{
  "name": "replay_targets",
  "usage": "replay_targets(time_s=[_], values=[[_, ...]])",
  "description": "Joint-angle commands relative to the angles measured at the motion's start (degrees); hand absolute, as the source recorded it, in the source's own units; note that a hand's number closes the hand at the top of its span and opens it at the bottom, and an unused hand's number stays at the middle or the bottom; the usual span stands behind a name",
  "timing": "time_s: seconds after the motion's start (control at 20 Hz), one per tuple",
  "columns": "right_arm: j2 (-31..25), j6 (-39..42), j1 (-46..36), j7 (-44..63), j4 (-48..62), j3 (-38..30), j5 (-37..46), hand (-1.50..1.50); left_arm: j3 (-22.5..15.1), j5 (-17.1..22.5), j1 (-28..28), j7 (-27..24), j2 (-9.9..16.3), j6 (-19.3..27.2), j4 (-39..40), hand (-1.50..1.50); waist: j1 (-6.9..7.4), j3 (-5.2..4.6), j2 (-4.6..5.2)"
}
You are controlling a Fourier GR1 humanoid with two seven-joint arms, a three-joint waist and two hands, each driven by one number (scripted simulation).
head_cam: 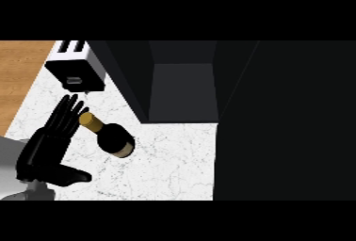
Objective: Pick up the wine, place it into the cabinet and close the cabinet
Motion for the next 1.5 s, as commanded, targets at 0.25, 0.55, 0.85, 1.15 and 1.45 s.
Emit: replay_targets(time_s=[0.25,0.55,0.85,1.15,1.45], values=[[1.0,-0.9,2.1,4.0,-9.0,-0.6,-4.9,-1.5,-0.8,-4.0,-2.7,-8.4,1.6,-4.9,12.3,-1.5,0.1,0.01,0.03],[0.9,-0.8,3.3,5.7,-12.9,-0.2,-6.0,-1.5,0.3,-4.0,-4.8,-11.5,1.9,-5.7,17.8,-1.5,-0.3,0.02,-0.05],[1.6,0.2,4.3,4.0,-11.5,0.5,-5.1,-1.5,-1.9,-7.5,-5.5,-15.6,-0.2,-4.3,21.2,-1.5,0.02,0.02,-0.04],[0.8,1.3,4.4,4.3,-11.4,-0.7,-7.1,-1.5,-1.8,-11.5,-7.5,-23.9,-0.1,-3.6,29.9,-1.5,-0.31,-0.02,0.03],[0.8,-0.1,0.3,5.4,-9.2,0.4,-4.2,-1.5,-1.3,-11.6,-11.1,-25.2,1.0,-4.2,35.2,-1.5,0.02,-0.01,0.08]])
